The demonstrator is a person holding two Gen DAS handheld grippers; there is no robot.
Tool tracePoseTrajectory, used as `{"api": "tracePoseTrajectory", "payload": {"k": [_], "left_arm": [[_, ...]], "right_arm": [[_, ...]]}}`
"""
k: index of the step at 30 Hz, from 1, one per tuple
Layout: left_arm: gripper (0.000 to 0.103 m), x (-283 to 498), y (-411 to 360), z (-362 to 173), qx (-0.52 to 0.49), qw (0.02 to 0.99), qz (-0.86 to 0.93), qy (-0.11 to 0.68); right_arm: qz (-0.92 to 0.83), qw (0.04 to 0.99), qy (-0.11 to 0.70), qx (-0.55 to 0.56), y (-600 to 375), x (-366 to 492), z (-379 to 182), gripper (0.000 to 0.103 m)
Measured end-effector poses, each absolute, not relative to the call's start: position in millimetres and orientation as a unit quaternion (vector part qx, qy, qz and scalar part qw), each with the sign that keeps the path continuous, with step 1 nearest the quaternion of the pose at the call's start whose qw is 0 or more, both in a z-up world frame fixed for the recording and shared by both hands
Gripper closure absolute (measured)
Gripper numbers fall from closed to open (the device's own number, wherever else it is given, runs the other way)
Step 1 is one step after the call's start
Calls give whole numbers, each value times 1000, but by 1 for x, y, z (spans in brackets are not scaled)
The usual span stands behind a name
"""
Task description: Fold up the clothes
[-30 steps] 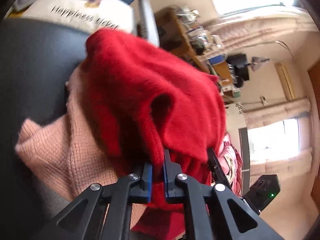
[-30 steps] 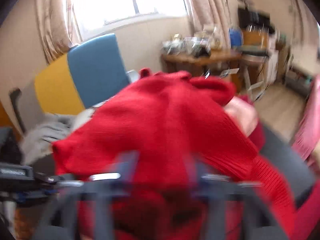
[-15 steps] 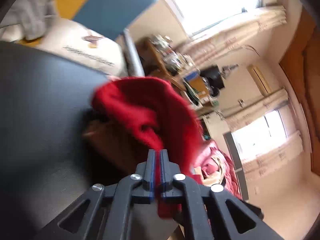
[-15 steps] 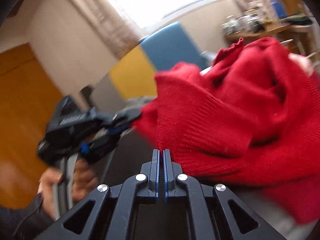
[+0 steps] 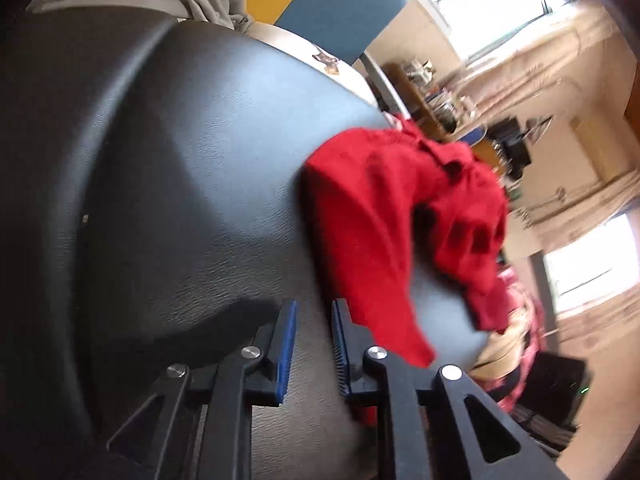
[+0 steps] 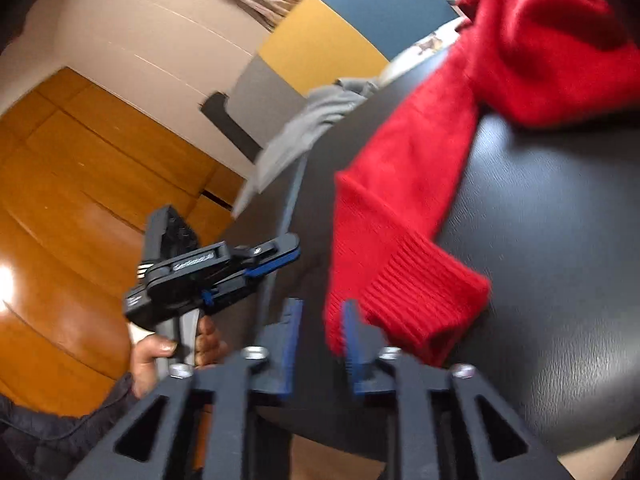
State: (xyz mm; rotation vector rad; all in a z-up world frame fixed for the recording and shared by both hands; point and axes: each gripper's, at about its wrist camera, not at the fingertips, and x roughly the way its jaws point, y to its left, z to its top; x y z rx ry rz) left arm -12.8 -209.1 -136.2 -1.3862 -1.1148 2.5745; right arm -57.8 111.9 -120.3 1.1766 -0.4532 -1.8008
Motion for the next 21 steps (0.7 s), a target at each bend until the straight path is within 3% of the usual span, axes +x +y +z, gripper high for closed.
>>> {"api": "tracePoseTrajectory", "payload": {"k": [3,7,11,19,20,21], "left_arm": [[70,-21,-210,-131,-435,-7,828,-353],[59,-49,-225,-135,-427,12,815,-391],[48,-97,-235,-138,-434,-1,805,-404],[47,-166,-212,-145,-454,25,820,-348],[48,-169,-204,-145,-462,38,821,-333],[57,-169,-200,-144,-467,35,824,-320]], "right_arm": [[-746,435,-154,481,110,-53,-122,56],[-769,415,-155,461,122,-60,-110,32],[-781,398,-148,459,119,-60,-114,30],[-792,379,-139,459,123,-64,-123,23],[-793,377,-140,457,124,-67,-123,23],[-795,375,-141,456,124,-70,-123,23]]}}
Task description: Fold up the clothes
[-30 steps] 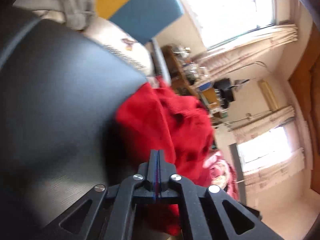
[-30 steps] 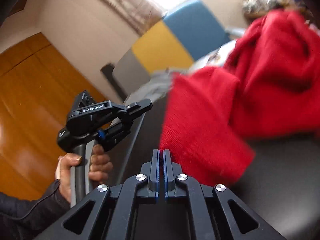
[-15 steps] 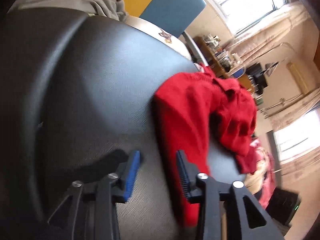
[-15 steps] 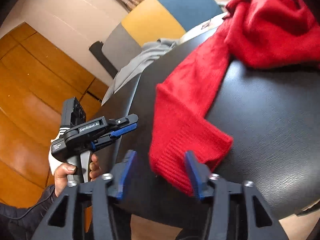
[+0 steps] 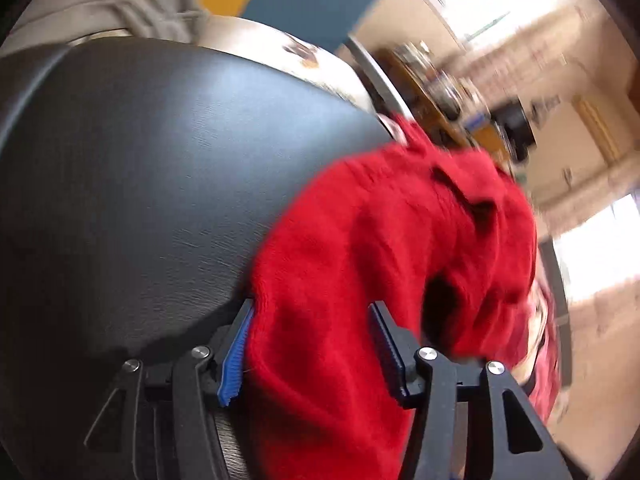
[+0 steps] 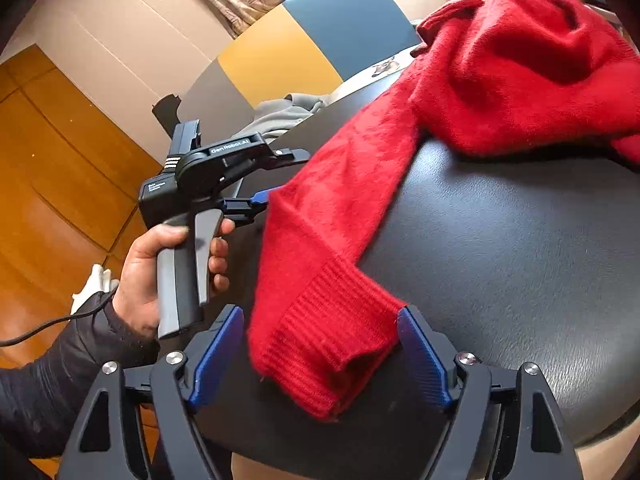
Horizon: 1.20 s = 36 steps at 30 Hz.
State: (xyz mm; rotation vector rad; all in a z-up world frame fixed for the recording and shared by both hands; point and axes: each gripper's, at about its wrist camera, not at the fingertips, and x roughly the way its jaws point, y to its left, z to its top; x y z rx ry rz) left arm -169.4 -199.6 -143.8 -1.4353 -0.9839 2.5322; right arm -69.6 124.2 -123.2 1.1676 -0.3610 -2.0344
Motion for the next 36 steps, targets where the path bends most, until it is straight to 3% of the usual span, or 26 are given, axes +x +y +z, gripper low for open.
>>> {"api": "tracePoseTrajectory", "payload": {"k": [1,2,8,14,19,24,31,36], "left_arm": [[68,-169,-195,-143,-471,30,826,-308],[95,-169,-192,-145,-480,30,823,-303],[95,-126,-202,-149,-450,18,818,-358],[98,-72,-223,-141,-409,4,816,-409],[101,-34,-239,-141,-400,-4,808,-433],[103,7,-263,-149,-387,-33,803,-452],[103,61,-298,-138,-357,-72,810,-461],[102,76,-300,-124,-346,-99,831,-424]], "right_arm": [[-796,373,-142,455,125,-72,-123,22],[-798,370,-142,454,125,-75,-124,22],[-819,355,-118,435,118,-87,-118,21],[-862,355,-20,361,68,-114,-95,22],[-821,385,4,423,9,-138,-115,33],[-792,418,59,440,-50,-82,-138,32],[-773,459,55,434,-79,-25,-141,32],[-770,476,36,424,-102,4,-139,21]]}}
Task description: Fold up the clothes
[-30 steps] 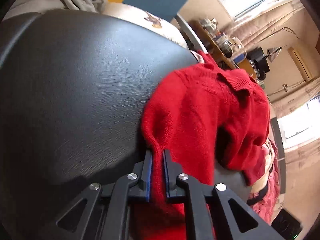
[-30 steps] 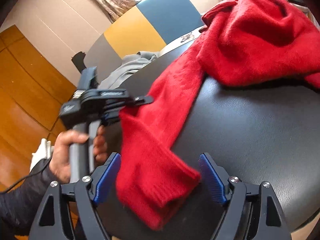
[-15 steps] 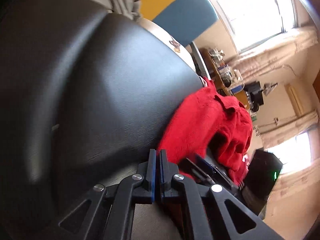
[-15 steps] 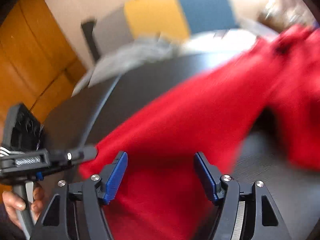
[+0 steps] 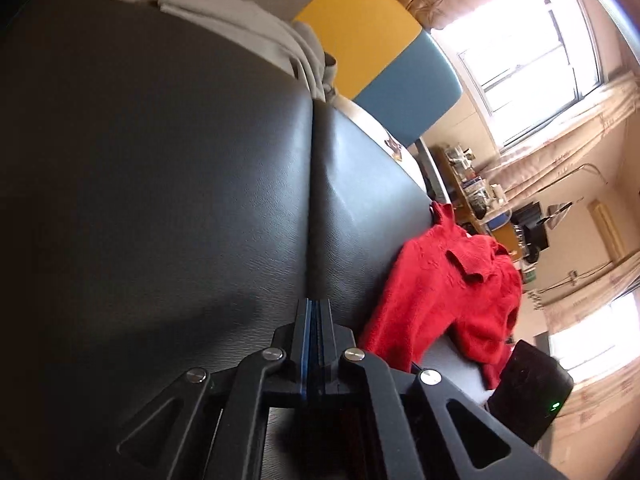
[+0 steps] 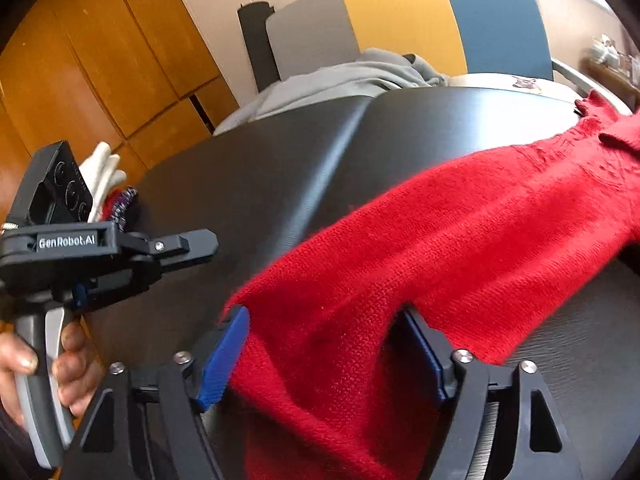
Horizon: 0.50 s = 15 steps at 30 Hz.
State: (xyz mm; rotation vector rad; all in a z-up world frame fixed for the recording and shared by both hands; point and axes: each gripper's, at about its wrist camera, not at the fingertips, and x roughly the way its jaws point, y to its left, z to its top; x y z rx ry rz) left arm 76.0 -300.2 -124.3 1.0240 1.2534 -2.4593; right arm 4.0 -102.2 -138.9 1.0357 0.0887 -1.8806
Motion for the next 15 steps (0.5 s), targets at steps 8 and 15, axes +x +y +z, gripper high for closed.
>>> {"api": "tracePoseTrajectory", "payload": {"k": [8,15], "left_arm": [[86,72,-300,-114,370,92,-851,362],[82,41,-256,-102,385,40,-877,284]], "right_arm": [[-701,543,-30,461,-107,16,-134,19],[-816,429,-99,375,9,-62,-64,24]]}}
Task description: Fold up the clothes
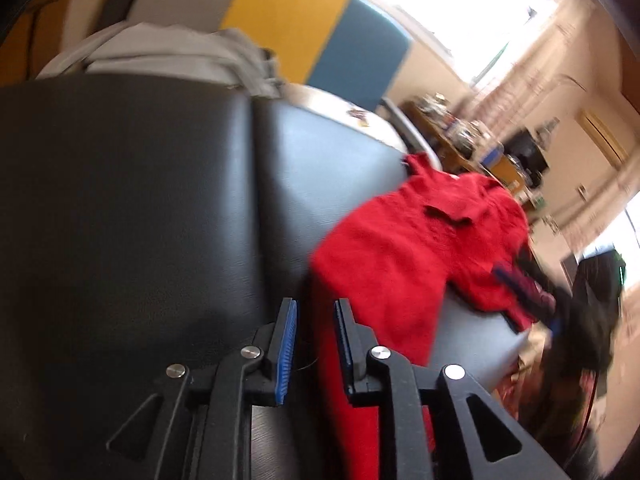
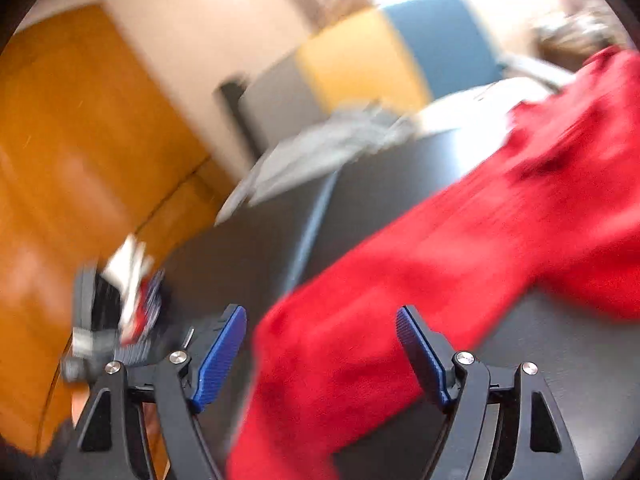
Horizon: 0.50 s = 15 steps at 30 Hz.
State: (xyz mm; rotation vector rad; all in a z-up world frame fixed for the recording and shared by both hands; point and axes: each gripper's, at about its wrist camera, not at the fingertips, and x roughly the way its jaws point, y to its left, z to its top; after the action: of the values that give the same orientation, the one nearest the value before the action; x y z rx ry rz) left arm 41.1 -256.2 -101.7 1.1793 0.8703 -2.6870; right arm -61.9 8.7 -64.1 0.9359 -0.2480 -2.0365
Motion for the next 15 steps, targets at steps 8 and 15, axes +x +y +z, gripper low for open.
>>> {"api": "tracePoseTrajectory", "payload": {"k": [8,15], "left_arm": [[78,-20,-232,-102,406,36,-889,210],[74,-83,-210,-111,416,6,-896,152]], "right_arm": [[-905,236,-137,328,82,-211,-38,26],[-903,182,-154,358,83,-290,-65,41]]}}
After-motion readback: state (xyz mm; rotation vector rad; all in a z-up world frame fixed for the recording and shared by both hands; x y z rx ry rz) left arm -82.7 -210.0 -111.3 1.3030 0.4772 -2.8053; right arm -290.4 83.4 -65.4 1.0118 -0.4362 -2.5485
